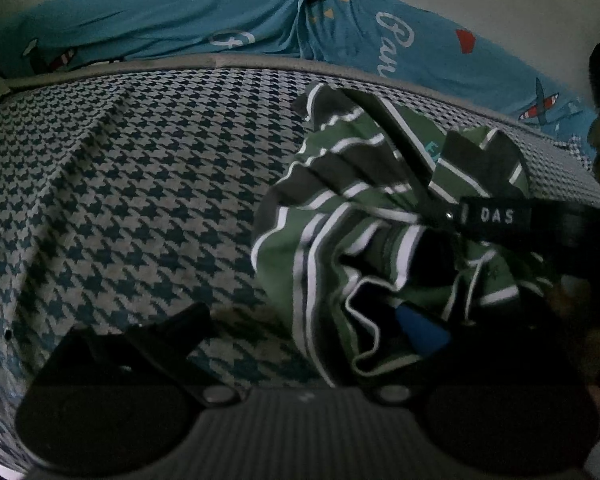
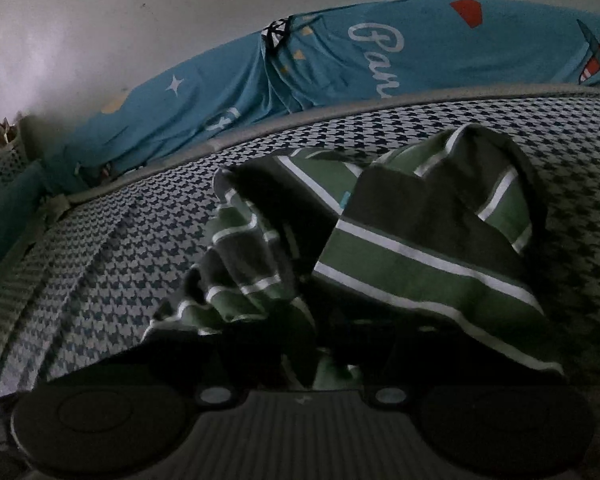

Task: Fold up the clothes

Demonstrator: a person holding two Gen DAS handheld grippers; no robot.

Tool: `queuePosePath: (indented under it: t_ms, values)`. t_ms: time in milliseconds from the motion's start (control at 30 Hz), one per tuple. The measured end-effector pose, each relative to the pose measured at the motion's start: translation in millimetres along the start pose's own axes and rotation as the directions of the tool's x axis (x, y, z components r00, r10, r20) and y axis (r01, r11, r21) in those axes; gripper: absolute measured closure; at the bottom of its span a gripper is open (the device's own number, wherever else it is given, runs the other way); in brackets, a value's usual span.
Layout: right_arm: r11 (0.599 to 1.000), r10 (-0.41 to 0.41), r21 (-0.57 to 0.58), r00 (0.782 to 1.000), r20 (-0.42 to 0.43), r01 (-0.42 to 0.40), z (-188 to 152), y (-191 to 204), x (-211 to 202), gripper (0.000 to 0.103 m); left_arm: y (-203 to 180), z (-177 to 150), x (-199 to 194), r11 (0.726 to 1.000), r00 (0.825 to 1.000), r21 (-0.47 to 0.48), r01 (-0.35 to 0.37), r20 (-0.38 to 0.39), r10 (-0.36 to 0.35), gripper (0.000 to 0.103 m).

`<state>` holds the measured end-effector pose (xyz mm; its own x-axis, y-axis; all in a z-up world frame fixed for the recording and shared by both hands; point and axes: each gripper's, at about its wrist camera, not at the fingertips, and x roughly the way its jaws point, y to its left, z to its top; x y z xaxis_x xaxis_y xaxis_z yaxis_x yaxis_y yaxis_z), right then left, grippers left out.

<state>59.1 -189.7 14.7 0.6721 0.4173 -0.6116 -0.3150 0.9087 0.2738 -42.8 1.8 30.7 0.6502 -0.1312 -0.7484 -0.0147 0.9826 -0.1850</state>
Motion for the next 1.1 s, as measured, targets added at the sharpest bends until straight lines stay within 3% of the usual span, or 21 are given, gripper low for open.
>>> queuePosePath:
  t_ms: [400, 700, 933, 1000, 1100]
  values:
    - [0.998, 0.058, 0.006, 0.996, 0.070, -0.059, -4, -9, -35, 0.091, 3, 2, -6, 0.999, 0.998, -0.019, -0.029, 0.056, 0.030, 0.000]
    - [0.995, 0.009, 0.096, 0.993, 0.115, -0.021, -1, -40, -57, 0.094, 24, 5, -4, 0.987, 0.990, -0.112, -0.119, 0.057, 0.126, 0.000]
    - [0.995, 0.042, 0.087, 0.993, 0.108, -0.052, -2, -37, -52, 0.093, 19, 6, -5, 0.991, 0.993, -0.105, -0.079, 0.082, 0.088, 0.000]
    - [0.993, 0.078, 0.085, 0.993, 0.091, -0.086, -3, -34, -50, 0.089, 15, 6, -4, 0.994, 0.994, -0.091, -0.067, 0.084, 0.075, 0.000]
    - [0.993, 0.108, 0.041, 0.991, 0.076, -0.112, -6, -22, -47, 0.069, 11, 7, -4, 0.996, 0.995, -0.075, -0.053, 0.085, 0.059, 0.000]
